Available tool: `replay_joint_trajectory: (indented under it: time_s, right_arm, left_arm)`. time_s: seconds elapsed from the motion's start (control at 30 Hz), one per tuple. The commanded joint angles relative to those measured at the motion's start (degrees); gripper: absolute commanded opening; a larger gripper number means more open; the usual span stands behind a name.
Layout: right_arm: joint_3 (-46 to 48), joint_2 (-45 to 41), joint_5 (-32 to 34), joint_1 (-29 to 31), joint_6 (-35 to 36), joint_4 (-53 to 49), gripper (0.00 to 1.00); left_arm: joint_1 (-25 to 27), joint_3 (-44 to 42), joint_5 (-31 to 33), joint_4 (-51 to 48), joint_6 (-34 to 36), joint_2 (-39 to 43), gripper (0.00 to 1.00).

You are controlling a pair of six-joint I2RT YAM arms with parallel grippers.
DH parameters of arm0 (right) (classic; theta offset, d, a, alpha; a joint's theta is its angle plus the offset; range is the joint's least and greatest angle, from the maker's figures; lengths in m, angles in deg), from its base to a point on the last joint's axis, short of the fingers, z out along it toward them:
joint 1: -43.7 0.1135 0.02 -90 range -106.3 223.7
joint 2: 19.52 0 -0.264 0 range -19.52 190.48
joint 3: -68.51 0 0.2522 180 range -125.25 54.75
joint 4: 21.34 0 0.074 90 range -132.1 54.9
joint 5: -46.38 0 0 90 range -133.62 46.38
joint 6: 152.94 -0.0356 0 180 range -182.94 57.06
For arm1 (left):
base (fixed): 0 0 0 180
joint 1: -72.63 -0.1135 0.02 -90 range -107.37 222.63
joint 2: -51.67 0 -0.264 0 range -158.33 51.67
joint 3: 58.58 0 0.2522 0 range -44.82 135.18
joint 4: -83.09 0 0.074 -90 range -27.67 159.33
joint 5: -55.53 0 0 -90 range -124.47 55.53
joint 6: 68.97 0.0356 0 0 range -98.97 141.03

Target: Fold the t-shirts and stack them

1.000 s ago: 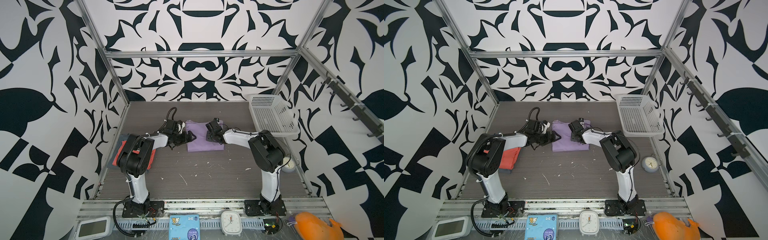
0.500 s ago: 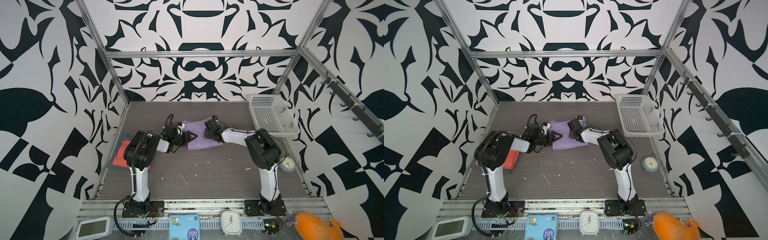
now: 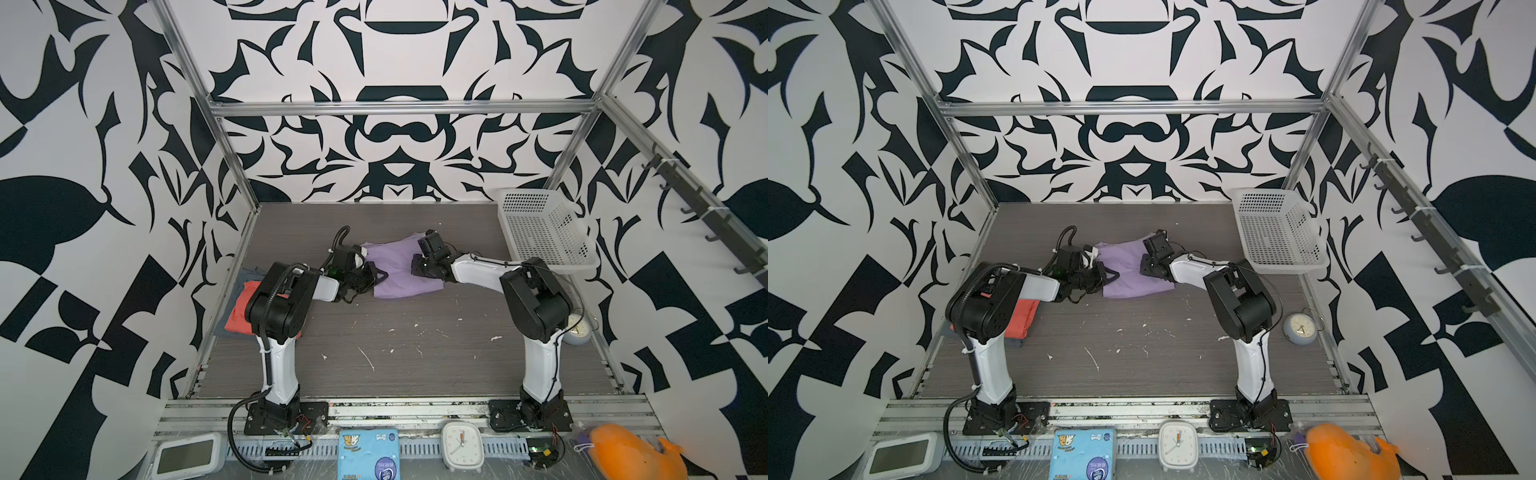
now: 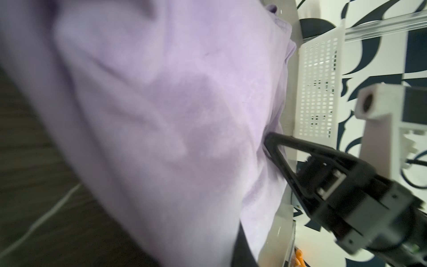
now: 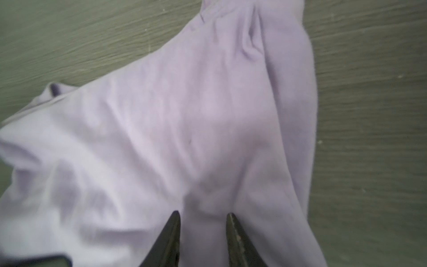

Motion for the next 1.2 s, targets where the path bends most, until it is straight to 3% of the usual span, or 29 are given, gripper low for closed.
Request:
replay_joint_trajectory:
  time_s: [0.0, 0.33, 0.57, 0.73, 1.0, 1.17]
  right_arm:
    - [-0.48, -9.58, -3.90, -0.77, 3.00, -1.92, 0.40]
    - [8.29, -25.78, 2.28, -3.49, 4.99, -5.00, 0.43]
    - [13.87, -31.20, 4.87, -5.17, 4.37, -6.23, 0.44]
    - [15.33, -31.75, 4.92, -6.39, 3.75, -6.24, 0.44]
    - [16.65, -31.50, 5.01, -7.27, 3.45, -6.21, 0.44]
    - [17.44, -31.80, 5.00, -8.21, 3.45, -6.32, 0.44]
  left_arm:
    - [0.04, 4.95, 6.14, -15.19, 5.93, 5.50, 0.00]
    - [0.13, 22.40, 23.42, -48.45, 17.14, 8.31, 0.00]
    - [0.16, 30.36, 36.60, -62.80, 26.81, 8.21, 0.00]
    - [-0.37, 34.85, 45.20, -66.71, 33.06, 8.22, 0.00]
    - [-6.14, 39.01, 46.15, -67.38, 34.00, 9.34, 0.00]
    - [-13.72, 40.70, 38.92, -65.57, 31.05, 11.62, 0.00]
